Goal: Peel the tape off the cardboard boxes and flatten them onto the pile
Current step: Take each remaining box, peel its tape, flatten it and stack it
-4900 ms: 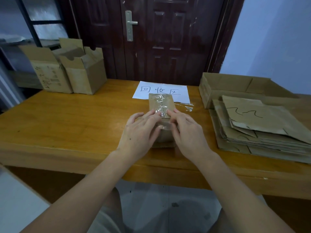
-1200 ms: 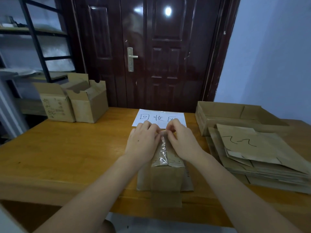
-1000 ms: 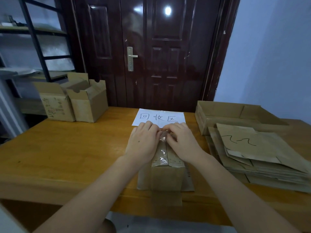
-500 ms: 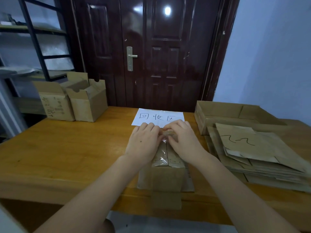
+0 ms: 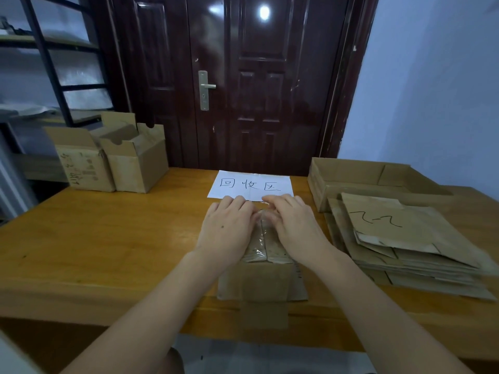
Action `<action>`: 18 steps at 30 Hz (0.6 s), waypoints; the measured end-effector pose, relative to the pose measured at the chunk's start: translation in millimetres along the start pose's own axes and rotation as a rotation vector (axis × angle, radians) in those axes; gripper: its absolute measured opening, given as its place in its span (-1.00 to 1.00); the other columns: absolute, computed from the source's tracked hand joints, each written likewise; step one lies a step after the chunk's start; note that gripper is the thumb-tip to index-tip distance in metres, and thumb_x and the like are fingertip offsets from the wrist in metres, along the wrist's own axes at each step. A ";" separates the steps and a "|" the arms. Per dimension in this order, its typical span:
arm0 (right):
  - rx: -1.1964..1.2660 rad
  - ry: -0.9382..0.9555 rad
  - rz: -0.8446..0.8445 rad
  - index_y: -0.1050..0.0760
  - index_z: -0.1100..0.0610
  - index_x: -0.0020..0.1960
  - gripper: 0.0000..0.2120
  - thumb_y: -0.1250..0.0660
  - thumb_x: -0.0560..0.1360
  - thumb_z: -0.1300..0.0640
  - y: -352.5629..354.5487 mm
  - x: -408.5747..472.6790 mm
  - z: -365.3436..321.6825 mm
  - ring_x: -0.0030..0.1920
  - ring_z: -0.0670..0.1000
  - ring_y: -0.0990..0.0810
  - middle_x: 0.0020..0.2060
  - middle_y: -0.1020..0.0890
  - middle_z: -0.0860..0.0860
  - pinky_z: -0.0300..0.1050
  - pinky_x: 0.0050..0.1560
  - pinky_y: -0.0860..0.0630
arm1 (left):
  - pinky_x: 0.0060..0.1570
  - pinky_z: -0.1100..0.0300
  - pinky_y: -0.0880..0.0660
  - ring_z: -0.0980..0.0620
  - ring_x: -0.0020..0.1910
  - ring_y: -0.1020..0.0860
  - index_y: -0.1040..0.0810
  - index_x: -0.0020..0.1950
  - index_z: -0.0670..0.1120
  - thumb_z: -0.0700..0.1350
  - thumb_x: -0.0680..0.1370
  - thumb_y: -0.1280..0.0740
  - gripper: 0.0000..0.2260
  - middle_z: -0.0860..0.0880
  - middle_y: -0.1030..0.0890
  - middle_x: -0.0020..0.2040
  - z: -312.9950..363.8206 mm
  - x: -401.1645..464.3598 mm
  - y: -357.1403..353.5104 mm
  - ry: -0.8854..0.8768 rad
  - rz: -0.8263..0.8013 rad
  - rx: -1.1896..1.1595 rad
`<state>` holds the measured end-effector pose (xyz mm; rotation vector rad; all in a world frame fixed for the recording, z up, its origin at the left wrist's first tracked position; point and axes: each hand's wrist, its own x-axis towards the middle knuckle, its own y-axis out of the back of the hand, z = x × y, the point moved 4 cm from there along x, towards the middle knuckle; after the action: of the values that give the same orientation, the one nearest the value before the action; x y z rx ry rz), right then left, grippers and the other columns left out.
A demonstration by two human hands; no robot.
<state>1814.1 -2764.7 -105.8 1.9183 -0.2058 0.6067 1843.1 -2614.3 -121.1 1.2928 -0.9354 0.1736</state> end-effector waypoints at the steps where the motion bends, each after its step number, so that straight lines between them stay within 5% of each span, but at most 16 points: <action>1: 0.006 -0.002 -0.033 -0.46 0.00 0.39 -0.66 -0.30 0.63 -0.01 1.4 -0.3 -1.3 0.18 -0.02 -0.43 0.18 -0.56 -0.07 0.03 0.25 -0.41 | -0.10 0.08 -0.40 -0.02 -0.10 -0.47 -0.53 -0.03 0.02 0.06 0.70 -0.02 -0.67 0.08 -0.53 -0.10 -1.1 -1.3 0.2 0.011 -0.003 -0.009; 9: 0.020 0.038 0.063 -0.60 0.01 0.12 -0.83 -0.27 0.65 0.00 -1.6 -9.5 -1.7 0.04 -0.09 -0.41 0.00 -0.60 -0.12 0.00 0.12 -0.47 | 0.07 0.15 -0.35 0.08 0.10 -0.44 -0.54 0.28 0.08 0.21 0.68 0.00 -0.59 0.16 -0.56 0.11 -1.3 -8.3 7.3 0.006 -0.172 -0.206; 13: 0.011 0.021 0.014 -0.59 0.01 0.13 -0.72 -0.13 0.68 -0.03 0.8 -11.7 -2.1 0.06 -0.05 -0.43 0.01 -0.56 -0.11 0.05 0.14 -0.46 | 0.00 0.16 -0.23 0.10 0.01 -0.39 -0.53 0.12 0.09 0.18 0.67 -0.10 -0.72 0.21 -0.42 -0.02 0.8 -12.3 9.0 0.014 -0.190 -0.242; 18: 0.200 0.015 -0.061 -0.55 -0.04 0.23 -0.82 -0.32 0.63 0.03 10.0 -19.1 -6.6 0.09 -0.17 -0.44 0.02 -0.54 -0.22 -0.19 0.13 -0.43 | 0.04 0.09 -0.39 0.07 -0.01 -0.48 -0.58 0.11 0.07 0.14 0.73 -0.02 -0.65 0.18 -0.55 -0.01 4.4 -19.5 13.0 -0.007 -0.117 -0.221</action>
<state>1791.5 -2765.4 -105.3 2.1032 -0.0783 0.6196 1820.9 -2606.7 -124.7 1.1392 -0.8568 -0.0249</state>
